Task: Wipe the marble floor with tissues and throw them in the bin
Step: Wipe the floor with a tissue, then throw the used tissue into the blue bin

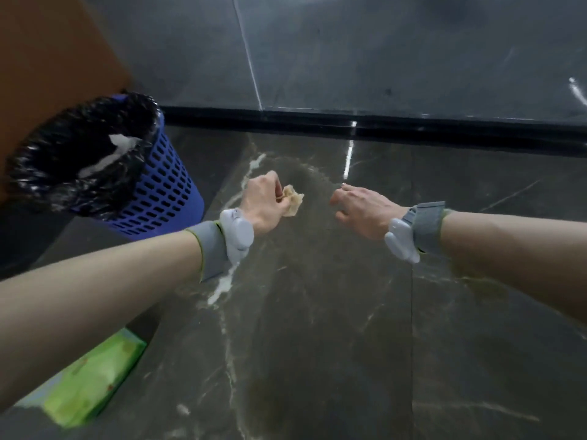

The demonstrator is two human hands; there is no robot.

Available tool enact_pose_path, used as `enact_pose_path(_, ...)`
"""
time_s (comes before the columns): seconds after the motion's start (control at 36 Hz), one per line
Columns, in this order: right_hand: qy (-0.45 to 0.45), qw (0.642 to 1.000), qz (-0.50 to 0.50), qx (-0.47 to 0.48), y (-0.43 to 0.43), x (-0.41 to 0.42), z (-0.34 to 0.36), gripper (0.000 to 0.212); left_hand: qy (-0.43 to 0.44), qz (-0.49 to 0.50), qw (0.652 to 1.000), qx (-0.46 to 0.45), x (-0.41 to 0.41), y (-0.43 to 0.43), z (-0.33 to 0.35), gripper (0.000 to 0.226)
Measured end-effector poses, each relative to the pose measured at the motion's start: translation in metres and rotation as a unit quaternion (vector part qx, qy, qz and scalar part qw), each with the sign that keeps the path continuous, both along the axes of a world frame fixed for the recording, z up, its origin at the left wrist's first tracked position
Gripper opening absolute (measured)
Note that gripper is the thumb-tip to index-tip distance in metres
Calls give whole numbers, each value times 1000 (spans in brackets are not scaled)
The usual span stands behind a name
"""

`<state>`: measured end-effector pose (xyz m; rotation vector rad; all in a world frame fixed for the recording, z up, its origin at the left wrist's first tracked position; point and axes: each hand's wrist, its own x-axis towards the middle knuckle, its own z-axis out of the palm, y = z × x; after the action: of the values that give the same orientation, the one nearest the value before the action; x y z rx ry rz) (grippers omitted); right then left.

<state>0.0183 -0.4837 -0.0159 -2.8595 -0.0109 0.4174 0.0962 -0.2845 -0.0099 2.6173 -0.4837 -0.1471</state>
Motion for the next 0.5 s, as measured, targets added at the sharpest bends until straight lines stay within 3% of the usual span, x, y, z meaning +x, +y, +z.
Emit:
enact_pose_path(0.17,4,996,88,-25,36,-1,26,34,-169,37,985,7,25,47,65,25)
enact_pose_path(0.33,-1,994,111,1,73,-5,53,49,-364,73,928,47,43,115,126,20)
enact_pose_path(0.42,-6,993,117,6,82,-6,62,49,-406,136,902,53,57,145,147,10)
enact_pose_path(0.5,-9,992,130,-3,86,-8,68,50,-353,192,911,96,69,163,152,21)
